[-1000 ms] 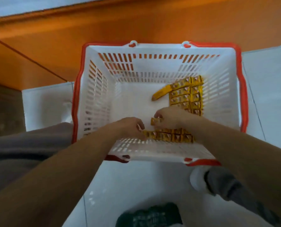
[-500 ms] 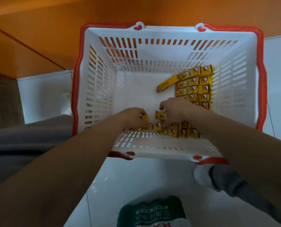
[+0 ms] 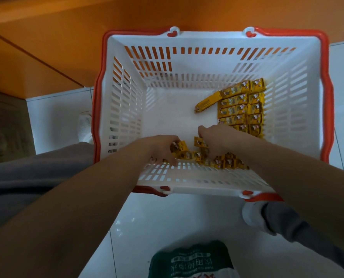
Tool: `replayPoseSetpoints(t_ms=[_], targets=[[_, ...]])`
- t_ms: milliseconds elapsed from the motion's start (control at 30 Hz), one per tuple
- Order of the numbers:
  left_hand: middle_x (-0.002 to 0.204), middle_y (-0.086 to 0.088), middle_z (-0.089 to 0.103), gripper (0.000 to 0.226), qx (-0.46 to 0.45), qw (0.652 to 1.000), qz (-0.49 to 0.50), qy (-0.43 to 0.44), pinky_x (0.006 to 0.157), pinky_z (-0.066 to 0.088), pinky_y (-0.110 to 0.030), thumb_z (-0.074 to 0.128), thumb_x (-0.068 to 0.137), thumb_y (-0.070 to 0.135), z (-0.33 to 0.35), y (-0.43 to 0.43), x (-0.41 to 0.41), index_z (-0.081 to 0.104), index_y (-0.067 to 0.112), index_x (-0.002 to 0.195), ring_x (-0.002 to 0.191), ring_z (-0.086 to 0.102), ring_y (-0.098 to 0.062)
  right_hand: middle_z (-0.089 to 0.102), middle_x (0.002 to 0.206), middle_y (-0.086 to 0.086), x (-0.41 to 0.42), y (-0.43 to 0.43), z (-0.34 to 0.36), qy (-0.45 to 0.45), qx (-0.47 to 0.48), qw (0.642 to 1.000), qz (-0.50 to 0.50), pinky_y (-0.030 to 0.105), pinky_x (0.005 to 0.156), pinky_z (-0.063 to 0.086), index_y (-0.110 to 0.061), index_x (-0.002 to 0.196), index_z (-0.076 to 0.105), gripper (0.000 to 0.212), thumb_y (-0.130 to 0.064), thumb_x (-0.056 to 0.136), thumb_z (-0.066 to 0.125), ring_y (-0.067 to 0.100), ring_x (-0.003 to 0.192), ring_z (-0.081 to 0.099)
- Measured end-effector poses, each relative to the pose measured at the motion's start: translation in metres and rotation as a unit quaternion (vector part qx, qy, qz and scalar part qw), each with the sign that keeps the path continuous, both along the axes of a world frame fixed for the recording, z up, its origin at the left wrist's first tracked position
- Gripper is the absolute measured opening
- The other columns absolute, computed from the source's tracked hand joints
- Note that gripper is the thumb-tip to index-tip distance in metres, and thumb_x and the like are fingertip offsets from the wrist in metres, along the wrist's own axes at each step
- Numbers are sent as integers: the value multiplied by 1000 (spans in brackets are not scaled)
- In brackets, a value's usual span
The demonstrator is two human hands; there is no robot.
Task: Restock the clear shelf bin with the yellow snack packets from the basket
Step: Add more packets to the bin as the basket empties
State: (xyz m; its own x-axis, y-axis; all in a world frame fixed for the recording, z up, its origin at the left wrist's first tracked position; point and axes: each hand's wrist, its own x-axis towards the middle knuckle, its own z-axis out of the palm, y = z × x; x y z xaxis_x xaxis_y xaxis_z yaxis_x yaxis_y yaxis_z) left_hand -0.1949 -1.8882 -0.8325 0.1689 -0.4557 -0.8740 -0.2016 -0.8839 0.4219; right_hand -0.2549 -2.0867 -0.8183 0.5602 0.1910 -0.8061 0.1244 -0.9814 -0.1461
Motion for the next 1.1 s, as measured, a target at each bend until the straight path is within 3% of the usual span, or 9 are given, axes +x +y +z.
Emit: replayPoseSetpoints(t_ms=[67,167,300,400,467,633,767,900,1100], targets=[[126,0,61,59,-18,999,26,-11,62,53,-30,81,84,28,-2,2,2,52,22,135,79,66,-18,60,103,11,0,0,2,18,11,999,-31,34,62,43,-10,130,37,86,-41,68,87,25,84,51],[131,-5,60,49,-39,993,101,-42,82,47,-31,75,91,30,-6,4,5,54,19,133,102,60,-20,46,83,1,1,-1,4,37,30,995,-91,30,53,37,-8,132,37,87,-41,70,86,23,83,49],[123,-6,61,46,-44,975,215,-40,90,50,-38,63,98,41,-10,2,7,50,22,138,106,61,-25,55,99,6,1,-4,5,49,40,989,-131,32,59,44,-8,135,34,85,-42,74,81,24,88,54],[127,-5,58,52,-32,976,209,-49,86,44,-34,58,98,51,-14,0,5,46,23,141,107,57,-23,57,98,6,-2,-1,0,35,54,988,-138,33,60,45,-10,133,34,81,-41,75,80,25,88,56],[130,-2,57,67,-30,979,201,-20,91,44,-33,68,90,54,-15,-2,5,43,23,144,110,57,-21,57,95,3,-4,-1,-5,34,85,980,-178,32,58,44,-13,133,35,77,-36,75,80,22,86,57],[143,-5,52,116,-26,995,92,28,105,50,-40,92,71,23,-13,-5,5,14,18,157,126,56,-24,60,97,-1,-8,-7,-18,44,162,935,-313,30,56,44,-26,127,37,71,-37,74,83,14,80,58],[138,-5,54,109,-36,998,41,-13,98,51,-37,90,74,23,-18,-5,2,18,22,156,123,56,-26,60,110,2,-11,-5,-25,50,163,930,-326,35,73,54,-25,129,38,76,-41,71,85,19,94,60],[116,3,59,94,-39,997,59,-12,79,48,-30,87,77,27,-21,-2,3,29,25,152,103,58,-19,57,114,0,-12,-6,-30,50,166,918,-357,31,69,51,-24,131,40,79,-39,69,87,18,95,58],[134,-5,56,107,-23,999,22,38,95,53,-39,92,72,28,-19,-5,1,21,20,153,113,60,-23,51,102,-9,-10,-7,-29,61,170,908,-379,26,60,44,-29,121,39,73,-40,68,88,5,85,52]])
